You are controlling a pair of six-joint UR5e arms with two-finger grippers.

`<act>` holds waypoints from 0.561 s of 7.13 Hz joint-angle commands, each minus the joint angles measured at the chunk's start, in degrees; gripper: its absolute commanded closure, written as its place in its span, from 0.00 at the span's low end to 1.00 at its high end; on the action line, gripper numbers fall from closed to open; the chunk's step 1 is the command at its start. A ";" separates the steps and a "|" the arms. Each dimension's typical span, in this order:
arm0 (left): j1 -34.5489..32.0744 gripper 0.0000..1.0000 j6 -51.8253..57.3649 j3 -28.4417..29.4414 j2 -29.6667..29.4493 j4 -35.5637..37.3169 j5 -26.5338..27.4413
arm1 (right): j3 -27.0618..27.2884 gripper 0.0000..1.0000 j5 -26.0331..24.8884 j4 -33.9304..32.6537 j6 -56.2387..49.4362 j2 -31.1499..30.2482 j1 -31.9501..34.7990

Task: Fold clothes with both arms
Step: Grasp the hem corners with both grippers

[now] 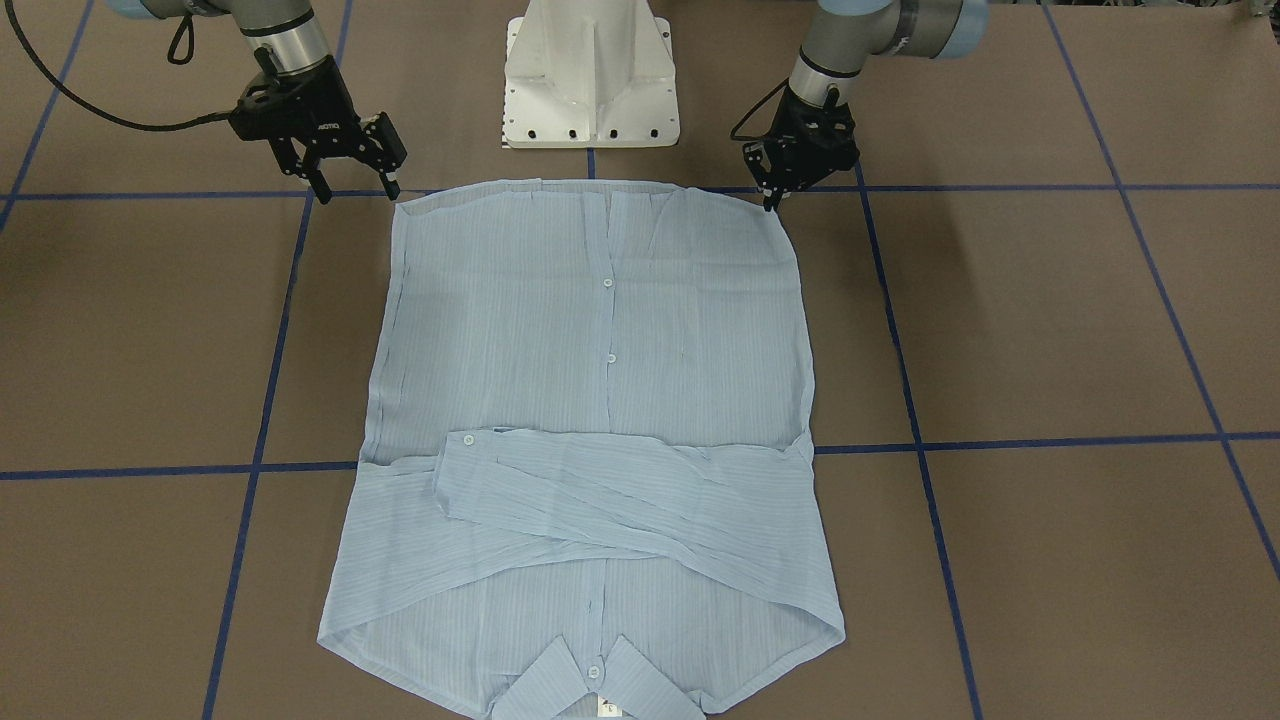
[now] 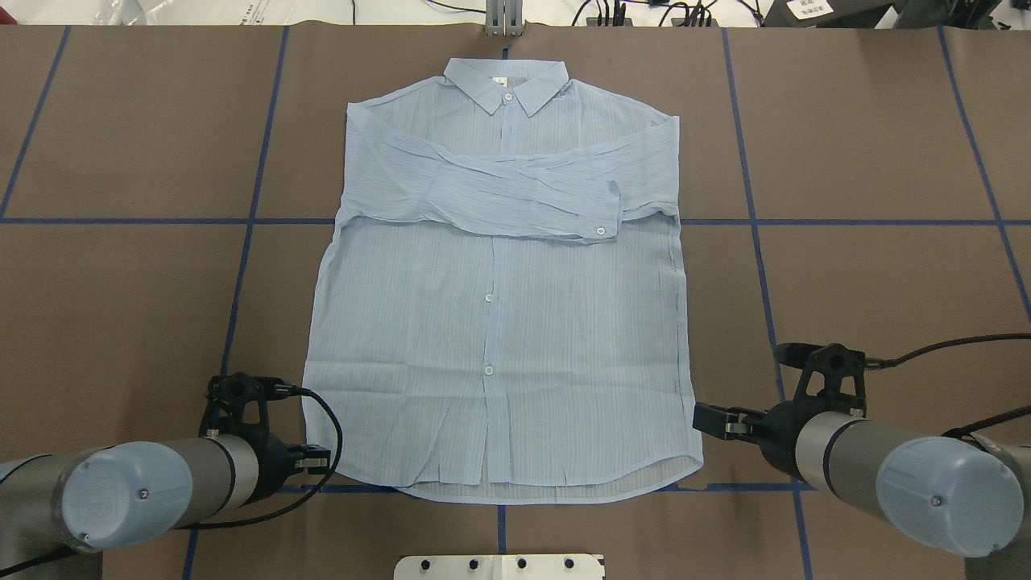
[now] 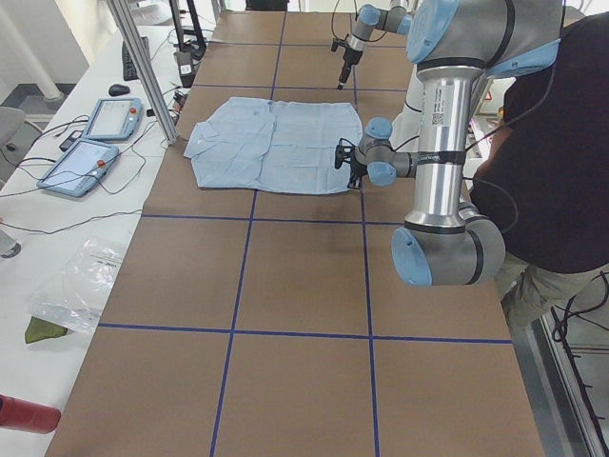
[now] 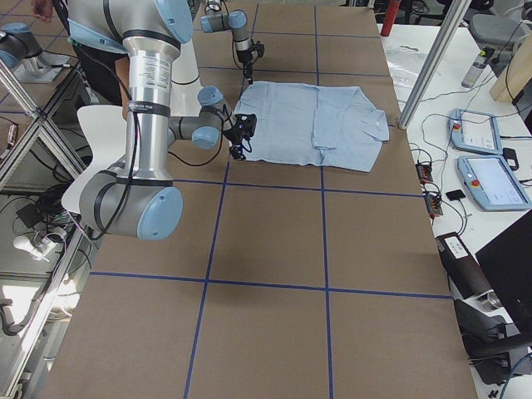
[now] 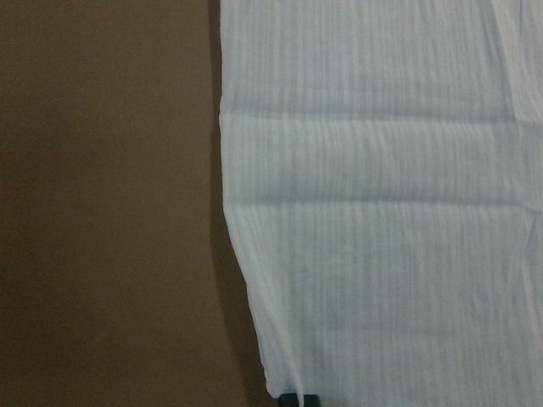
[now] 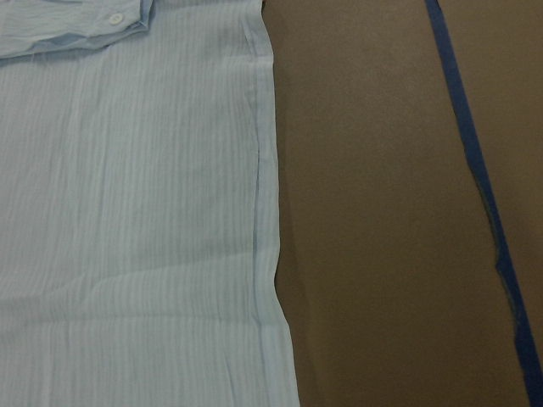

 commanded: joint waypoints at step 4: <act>0.06 1.00 0.00 -0.48 -0.69 -0.21 5.53 | -4.97 0.41 -11.07 -0.07 11.44 2.42 -8.85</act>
